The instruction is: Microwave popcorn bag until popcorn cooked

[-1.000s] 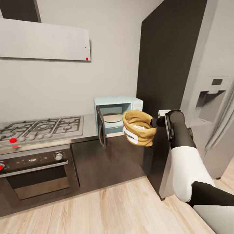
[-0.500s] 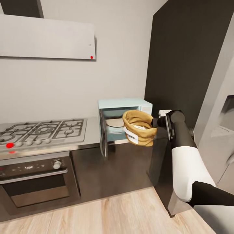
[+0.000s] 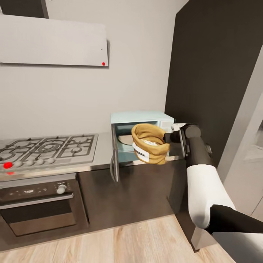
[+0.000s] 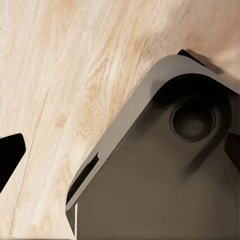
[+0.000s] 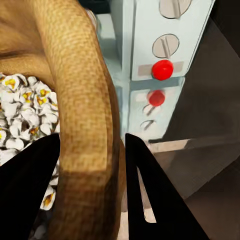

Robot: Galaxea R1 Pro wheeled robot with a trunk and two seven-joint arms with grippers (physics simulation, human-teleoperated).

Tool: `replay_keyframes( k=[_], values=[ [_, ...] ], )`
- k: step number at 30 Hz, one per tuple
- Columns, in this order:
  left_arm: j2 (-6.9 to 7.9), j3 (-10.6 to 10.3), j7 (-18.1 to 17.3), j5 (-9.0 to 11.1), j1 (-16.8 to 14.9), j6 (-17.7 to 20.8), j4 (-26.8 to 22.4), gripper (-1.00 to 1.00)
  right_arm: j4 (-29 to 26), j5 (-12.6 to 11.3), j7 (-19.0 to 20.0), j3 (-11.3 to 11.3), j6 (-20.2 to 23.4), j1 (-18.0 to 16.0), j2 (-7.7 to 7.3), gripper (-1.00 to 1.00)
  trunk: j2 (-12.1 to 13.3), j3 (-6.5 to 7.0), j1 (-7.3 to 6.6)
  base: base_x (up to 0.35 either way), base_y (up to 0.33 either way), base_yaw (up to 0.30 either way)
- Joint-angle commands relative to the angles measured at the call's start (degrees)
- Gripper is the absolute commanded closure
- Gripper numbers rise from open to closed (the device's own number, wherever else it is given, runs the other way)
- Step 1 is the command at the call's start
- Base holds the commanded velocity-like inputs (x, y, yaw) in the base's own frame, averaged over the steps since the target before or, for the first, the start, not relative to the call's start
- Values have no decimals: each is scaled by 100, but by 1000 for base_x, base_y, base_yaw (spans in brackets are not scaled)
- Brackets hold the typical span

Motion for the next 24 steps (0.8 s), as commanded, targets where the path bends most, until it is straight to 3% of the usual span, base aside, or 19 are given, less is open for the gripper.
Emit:
replay_keyframes(
  k=[1, 6, 11, 24],
  values=[
    [-1, 24, 15, -16, 2, -8, -5, -100, -5, 54, 55, -21, 14, -5, 4, 100, -3, -6, 0, 0, 0, 286],
    [-1, 24, 18, -16, -1, -8, -5, -100, -3, 63, 26, -25, 14, -5, -23, 100, -3, -6, 0, 0, 0, 287],
    [-1, 24, 15, -16, -1, -8, -5, -100, 16, 36, -332, -41, 14, -5, -50, 100, -3, -6, 0, 0, 0, 23],
    [-1, 32, 18, -16, -1, -8, -5, -100, 118, 63, -392, -15, 14, -5, -62, 100, -3, -6, 0, 0, 0, 0]
  ],
)
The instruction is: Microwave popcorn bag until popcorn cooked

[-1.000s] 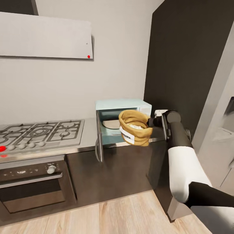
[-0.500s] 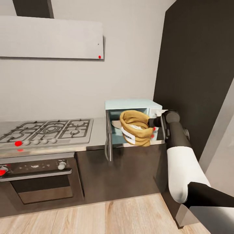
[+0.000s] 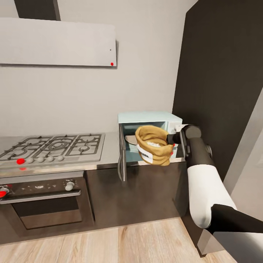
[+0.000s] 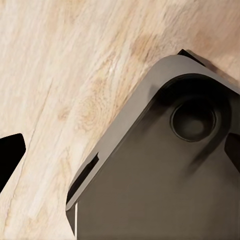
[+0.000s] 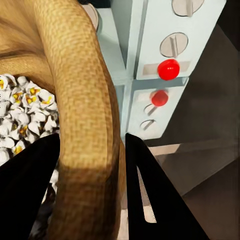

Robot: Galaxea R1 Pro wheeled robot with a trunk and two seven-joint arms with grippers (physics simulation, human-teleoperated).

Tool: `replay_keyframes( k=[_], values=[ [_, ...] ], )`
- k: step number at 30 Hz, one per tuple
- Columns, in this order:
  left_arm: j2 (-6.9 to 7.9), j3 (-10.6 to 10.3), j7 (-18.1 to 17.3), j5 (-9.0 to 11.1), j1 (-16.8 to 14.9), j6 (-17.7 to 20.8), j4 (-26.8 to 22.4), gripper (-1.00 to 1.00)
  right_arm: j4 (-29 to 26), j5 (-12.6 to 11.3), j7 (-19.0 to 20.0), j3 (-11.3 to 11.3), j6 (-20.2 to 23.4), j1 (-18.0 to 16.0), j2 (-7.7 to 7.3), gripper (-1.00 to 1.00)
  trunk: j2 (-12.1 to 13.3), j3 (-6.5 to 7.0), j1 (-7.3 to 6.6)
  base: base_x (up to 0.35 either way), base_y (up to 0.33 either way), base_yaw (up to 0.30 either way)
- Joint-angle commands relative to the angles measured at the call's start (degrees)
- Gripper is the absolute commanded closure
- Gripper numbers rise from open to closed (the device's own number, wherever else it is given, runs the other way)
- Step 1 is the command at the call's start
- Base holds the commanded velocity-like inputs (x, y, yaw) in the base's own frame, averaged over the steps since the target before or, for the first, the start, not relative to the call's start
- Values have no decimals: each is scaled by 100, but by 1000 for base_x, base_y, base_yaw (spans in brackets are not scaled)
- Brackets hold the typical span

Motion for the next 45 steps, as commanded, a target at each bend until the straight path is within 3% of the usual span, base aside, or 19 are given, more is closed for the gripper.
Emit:
replay_keyframes(
  k=[1, 7, 11, 15, 20, 25, 35, 45],
  values=[
    [-1, 25, 13, -17, 1, -9, -5, -100, -9, 53, 53, -18, 13, -5, 3, 100, -3, -6, 0, 0, 0, 0],
    [-1, 19, 13, -17, 0, -9, -5, -100, -32, 56, 52, -17, 13, -11, 4, 100, -3, -6, 0, 0, 0, 0],
    [-1, 19, 13, -17, 2, -9, -5, -100, -21, 418, 51, -17, 13, -10, 25, 100, -3, -6, 0, 0, 0, 0],
    [-1, 22, 12, -17, 1, -9, -5, -100, 18, 529, 52, -17, 13, -69, 55, 100, -3, -6, 0, 0, 0, 0],
    [-1, 21, 10, -17, 0, -9, -5, -100, 173, 514, 52, -15, 13, -417, 77, 100, -3, -6, 0, 0, 0, 0],
    [-1, 18, 11, -17, 1, -9, -5, -100, 527, 518, 52, -14, 13, -431, 79, 100, -3, -6, 0, 0, 0, 0],
    [2, 24, 10, -17, 0, -12, -5, -100, 556, 546, 52, 17, 13, -427, 79, 100, -3, -6, 0, 3, 0, 0],
    [5, 17, 5, -26, -1, -9, -5, -100, 550, 563, 52, 20, 13, -429, 87, 100, -3, -6, 0, 285, 0, 0]
  ],
)
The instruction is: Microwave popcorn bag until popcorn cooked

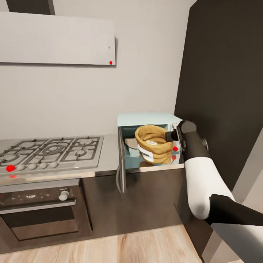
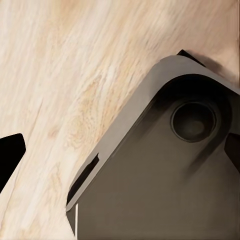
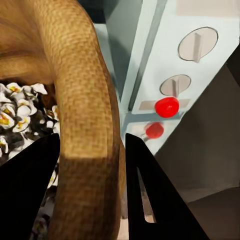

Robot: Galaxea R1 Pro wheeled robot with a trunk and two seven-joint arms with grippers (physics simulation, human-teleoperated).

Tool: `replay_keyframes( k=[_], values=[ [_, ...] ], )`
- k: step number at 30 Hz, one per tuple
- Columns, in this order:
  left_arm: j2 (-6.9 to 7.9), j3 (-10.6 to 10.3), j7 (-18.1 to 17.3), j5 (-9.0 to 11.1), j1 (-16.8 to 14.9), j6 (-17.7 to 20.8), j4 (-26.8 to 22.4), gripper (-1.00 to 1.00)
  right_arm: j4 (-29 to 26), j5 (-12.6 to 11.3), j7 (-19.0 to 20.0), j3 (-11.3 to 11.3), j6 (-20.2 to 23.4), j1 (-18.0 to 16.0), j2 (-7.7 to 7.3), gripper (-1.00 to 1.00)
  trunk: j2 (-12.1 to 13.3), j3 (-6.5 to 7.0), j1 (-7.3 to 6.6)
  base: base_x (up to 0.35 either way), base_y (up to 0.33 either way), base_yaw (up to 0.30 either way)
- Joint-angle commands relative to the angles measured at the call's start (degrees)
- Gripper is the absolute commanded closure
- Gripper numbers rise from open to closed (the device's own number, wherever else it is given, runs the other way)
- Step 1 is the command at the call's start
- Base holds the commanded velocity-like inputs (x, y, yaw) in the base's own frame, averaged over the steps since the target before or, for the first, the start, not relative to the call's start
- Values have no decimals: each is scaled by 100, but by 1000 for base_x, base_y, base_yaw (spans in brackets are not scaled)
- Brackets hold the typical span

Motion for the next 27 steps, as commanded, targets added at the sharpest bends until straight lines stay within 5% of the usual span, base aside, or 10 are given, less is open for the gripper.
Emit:
replay_keyframes(
  k=[1, 27],
  values=[
    [0, 26, 13, -15, -1, -8, -5, -100, -6, 59, 54, -24, 11, -4, 7, 100, -3, -6, 3, 165, 0, 0],
    [0, 46, 8, -17, 0, -8, -17, -100, 444, 50, 24, -81, 11, 14, 9, 100, -3, -6, 3, 5, 0, 0]
  ],
)
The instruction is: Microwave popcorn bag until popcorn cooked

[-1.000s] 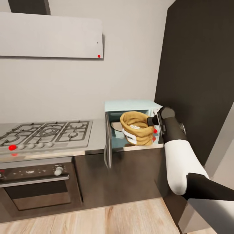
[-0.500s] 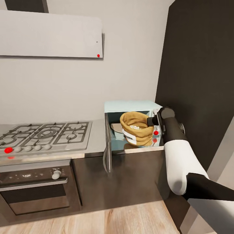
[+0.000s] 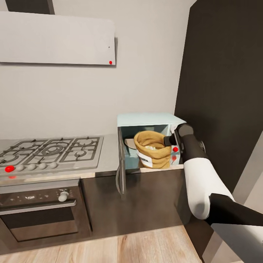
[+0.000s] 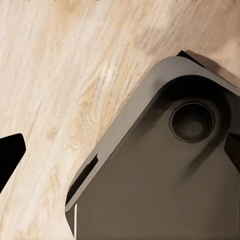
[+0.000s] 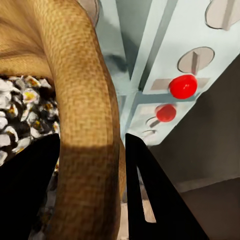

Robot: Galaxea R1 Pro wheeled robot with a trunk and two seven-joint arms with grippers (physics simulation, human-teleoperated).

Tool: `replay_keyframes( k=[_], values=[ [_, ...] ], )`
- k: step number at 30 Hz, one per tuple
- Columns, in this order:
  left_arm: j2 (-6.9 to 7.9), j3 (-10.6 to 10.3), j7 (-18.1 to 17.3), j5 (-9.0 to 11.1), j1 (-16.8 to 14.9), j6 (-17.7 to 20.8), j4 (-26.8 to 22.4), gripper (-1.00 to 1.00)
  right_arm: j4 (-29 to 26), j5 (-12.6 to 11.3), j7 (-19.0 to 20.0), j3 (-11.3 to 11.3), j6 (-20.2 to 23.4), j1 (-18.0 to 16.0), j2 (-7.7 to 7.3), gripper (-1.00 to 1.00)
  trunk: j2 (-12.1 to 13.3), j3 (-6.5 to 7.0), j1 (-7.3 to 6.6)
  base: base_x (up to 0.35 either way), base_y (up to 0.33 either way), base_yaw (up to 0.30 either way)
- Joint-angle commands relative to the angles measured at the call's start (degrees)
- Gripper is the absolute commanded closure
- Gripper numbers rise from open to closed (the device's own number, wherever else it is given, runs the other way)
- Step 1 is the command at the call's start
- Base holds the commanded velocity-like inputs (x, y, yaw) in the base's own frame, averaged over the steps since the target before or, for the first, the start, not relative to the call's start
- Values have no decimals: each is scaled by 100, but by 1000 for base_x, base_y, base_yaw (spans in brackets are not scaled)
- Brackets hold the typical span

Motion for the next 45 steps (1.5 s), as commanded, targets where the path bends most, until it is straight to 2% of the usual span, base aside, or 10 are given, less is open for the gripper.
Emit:
replay_keyframes(
  k=[1, 10, 22, 38, 45],
  values=[
    [-1, 33, 12, -18, 0, -9, -8, -100, 21, 66, 49, -30, 10, -1, 11, 100, -3, -6, 0, 0, 0, 0],
    [-7, 33, 10, -53, 1, -9, -10, -100, -149, 79, 63, -31, -238, 4, 6, 100, -3, -6, 0, 0, 0, 0],
    [-7, 31, 10, -53, 1, -11, -18, -100, -419, 78, 64, -36, 10, 4, 7, 100, -3, -6, 0, 3, 0, 0],
    [1, 25, 10, -55, -1, -9, -20, -100, -386, 70, 64, -35, 10, 4, 15, 100, -3, -6, 0, 303, 13, 0],
    [-6, 31, 10, -53, 0, -9, -20, -100, -343, 49, 96, -36, 10, 4, 92, 100, -3, -6, 0, 189, 181, 0]
  ],
)
